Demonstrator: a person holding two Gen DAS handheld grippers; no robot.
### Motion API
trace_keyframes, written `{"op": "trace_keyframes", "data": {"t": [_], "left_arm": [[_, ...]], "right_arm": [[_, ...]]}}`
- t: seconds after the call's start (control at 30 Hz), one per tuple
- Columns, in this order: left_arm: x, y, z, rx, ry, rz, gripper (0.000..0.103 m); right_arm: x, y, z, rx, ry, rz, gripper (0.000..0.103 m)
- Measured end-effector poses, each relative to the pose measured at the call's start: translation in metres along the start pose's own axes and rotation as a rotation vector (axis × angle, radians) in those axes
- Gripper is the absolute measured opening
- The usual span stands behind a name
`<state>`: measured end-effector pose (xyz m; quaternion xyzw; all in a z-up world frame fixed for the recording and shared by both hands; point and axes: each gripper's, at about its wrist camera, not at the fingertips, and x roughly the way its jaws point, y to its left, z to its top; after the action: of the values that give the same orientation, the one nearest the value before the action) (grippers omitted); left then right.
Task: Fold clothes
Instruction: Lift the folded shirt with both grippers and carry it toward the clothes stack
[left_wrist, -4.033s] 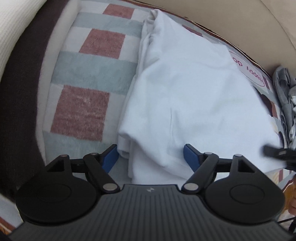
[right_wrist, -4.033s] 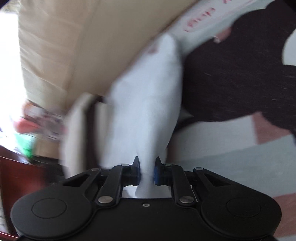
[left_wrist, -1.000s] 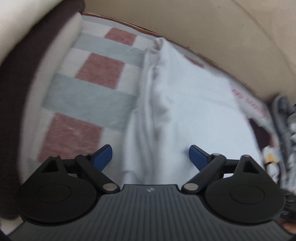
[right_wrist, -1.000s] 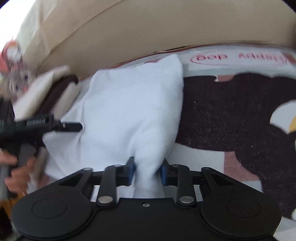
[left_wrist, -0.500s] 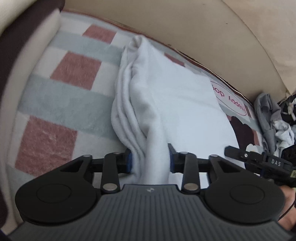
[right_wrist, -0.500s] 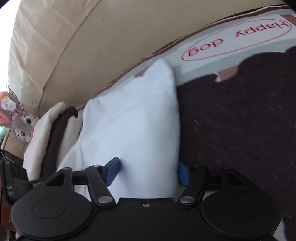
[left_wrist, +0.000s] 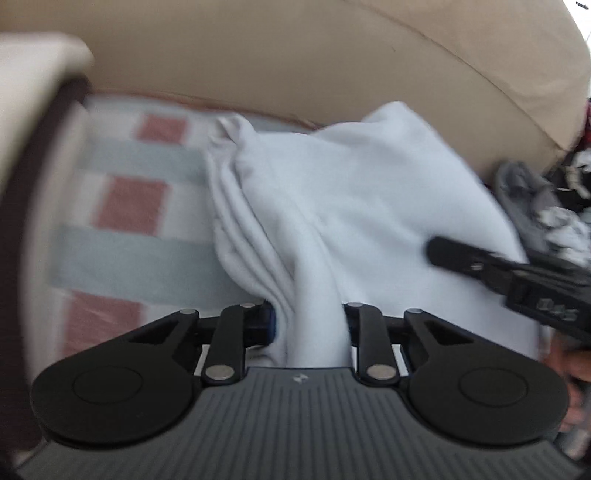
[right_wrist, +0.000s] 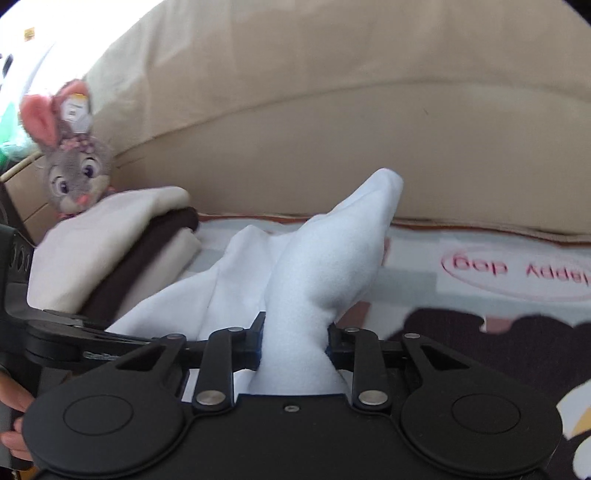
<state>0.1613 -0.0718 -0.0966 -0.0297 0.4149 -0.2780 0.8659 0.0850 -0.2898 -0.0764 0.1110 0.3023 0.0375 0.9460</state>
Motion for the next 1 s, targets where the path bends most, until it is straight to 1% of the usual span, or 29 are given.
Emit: {"op": "trace_keyframes", "data": {"t": [0.07, 0.17, 0.23, 0.33, 0.4, 0.5, 0.57, 0.63, 0.67, 0.77, 0.8, 0.9, 1.0], "left_arm": [[-0.014, 0.001, 0.001, 0.000, -0.026, 0.011, 0.022], [-0.034, 0.004, 0.003, -0.020, -0.036, 0.018, 0.022], [-0.052, 0.006, 0.005, -0.007, -0.057, 0.031, 0.022], [-0.076, 0.010, 0.010, 0.006, -0.072, 0.073, 0.022], [-0.091, 0.017, 0.012, -0.011, -0.065, 0.136, 0.022], [-0.119, 0.033, 0.014, -0.040, -0.079, 0.172, 0.022], [-0.140, 0.041, 0.017, -0.029, -0.094, 0.207, 0.022], [-0.162, 0.049, 0.022, -0.018, -0.114, 0.249, 0.022], [-0.173, 0.052, 0.025, -0.012, -0.123, 0.270, 0.022], [-0.200, 0.065, 0.031, 0.010, -0.145, 0.350, 0.022], [-0.205, 0.069, 0.034, 0.016, -0.150, 0.373, 0.022], [-0.221, 0.081, 0.040, 0.016, -0.148, 0.420, 0.022], [-0.226, 0.086, 0.044, 0.056, -0.143, 0.475, 0.022]], "right_arm": [[-0.006, 0.008, 0.006, -0.022, -0.008, 0.000, 0.032], [-0.017, 0.014, 0.012, -0.015, -0.038, 0.030, 0.032], [-0.026, 0.022, 0.013, -0.006, -0.060, 0.051, 0.032], [-0.036, 0.038, 0.016, -0.018, -0.090, 0.084, 0.032], [-0.040, 0.049, 0.020, -0.007, -0.106, 0.103, 0.032], [-0.044, 0.073, 0.027, 0.009, -0.117, 0.151, 0.032], [-0.045, 0.091, 0.034, 0.002, -0.120, 0.178, 0.032], [-0.045, 0.107, 0.042, 0.006, -0.135, 0.224, 0.032], [-0.045, 0.115, 0.045, 0.008, -0.133, 0.262, 0.032], [-0.042, 0.143, 0.047, -0.048, -0.159, 0.305, 0.032], [-0.041, 0.152, 0.048, -0.067, -0.166, 0.316, 0.032], [-0.031, 0.171, 0.055, -0.063, -0.173, 0.363, 0.031], [-0.020, 0.186, 0.065, -0.073, -0.167, 0.383, 0.031]]}}
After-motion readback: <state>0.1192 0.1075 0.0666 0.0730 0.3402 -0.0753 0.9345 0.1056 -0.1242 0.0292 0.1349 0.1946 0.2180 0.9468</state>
